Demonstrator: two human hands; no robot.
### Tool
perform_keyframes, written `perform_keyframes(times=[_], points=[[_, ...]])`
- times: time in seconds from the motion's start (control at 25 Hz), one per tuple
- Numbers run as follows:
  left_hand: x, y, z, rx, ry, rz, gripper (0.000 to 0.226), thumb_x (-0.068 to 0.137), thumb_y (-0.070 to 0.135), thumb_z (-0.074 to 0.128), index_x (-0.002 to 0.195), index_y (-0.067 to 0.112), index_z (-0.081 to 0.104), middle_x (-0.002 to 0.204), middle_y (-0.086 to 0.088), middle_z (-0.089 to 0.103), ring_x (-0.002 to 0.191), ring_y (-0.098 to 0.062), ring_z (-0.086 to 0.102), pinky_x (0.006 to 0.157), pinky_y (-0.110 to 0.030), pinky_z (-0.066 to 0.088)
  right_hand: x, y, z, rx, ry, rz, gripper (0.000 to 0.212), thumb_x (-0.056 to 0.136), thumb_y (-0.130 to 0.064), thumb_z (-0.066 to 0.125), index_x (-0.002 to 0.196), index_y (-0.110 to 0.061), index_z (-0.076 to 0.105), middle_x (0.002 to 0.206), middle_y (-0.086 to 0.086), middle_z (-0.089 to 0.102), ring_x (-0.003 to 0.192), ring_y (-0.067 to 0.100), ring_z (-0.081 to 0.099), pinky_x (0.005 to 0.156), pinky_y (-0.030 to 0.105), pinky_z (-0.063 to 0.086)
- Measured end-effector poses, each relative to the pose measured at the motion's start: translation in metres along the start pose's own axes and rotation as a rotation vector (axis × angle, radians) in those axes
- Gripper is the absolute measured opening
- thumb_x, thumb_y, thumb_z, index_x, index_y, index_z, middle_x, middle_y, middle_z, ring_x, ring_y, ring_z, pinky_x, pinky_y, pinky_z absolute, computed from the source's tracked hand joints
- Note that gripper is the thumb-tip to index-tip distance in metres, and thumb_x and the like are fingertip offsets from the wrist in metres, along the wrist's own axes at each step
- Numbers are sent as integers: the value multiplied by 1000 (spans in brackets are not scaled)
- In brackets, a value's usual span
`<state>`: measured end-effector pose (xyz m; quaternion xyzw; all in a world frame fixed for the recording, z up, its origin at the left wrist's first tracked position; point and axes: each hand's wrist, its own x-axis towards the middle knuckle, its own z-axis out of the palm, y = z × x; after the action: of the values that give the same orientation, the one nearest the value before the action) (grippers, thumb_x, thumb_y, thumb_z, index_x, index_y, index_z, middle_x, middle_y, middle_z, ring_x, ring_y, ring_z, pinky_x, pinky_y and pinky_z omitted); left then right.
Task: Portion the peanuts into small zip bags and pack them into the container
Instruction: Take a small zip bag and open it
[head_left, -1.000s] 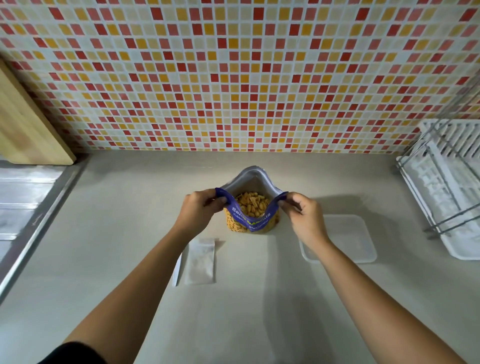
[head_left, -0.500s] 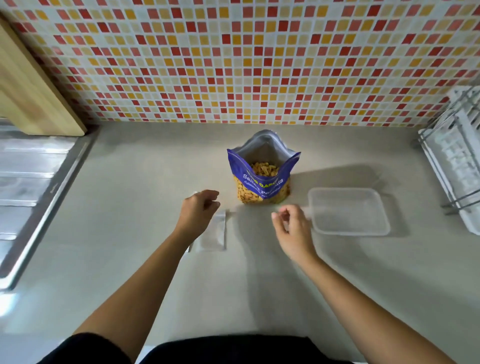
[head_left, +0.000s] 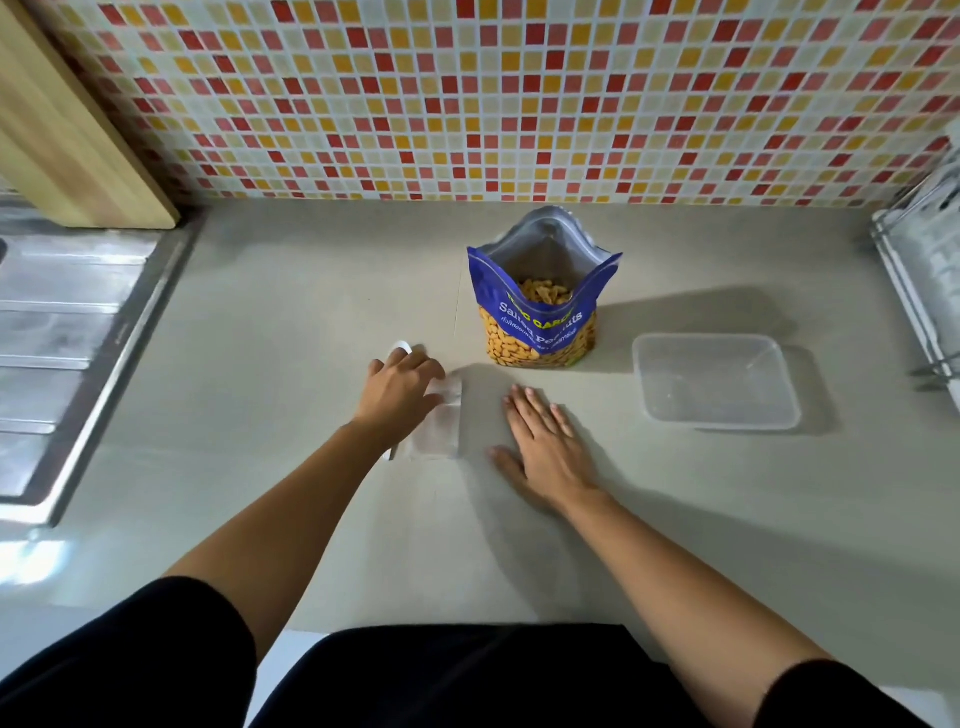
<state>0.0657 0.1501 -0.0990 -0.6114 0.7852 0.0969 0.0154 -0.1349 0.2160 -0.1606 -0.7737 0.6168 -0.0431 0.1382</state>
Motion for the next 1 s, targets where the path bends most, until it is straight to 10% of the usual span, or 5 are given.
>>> perform_keyframes(times=[0.32,0.64,1.0], points=[[-3,-8,0,12,265,150,5,67,22,70,67,26,74,65,9,69,67,-25,63,59,-32,31,0,3,4,-21,68,-45,69,93,-55,18,135,-8,48,142,8,48,131,23,45,108,35,19],[-8,-7,-10,-214,126,39,7,82,21,65,84,21,72,107,6,69,102,-26,56,77,-33,33,4,5,9,5,124,-96,70,90,-55,24,136,-7,46,144,9,46,134,24,42,111,39,30],[-16,27,-63,-1150,-84,-248,14,89,5,54,79,14,59,80,-2,68,62,-4,65,57,-14,45,-2,-22,-60,1388,48,377,28,87,-37,54,108,-19,56,103,-1,65,92,3,62,80,8,46]])
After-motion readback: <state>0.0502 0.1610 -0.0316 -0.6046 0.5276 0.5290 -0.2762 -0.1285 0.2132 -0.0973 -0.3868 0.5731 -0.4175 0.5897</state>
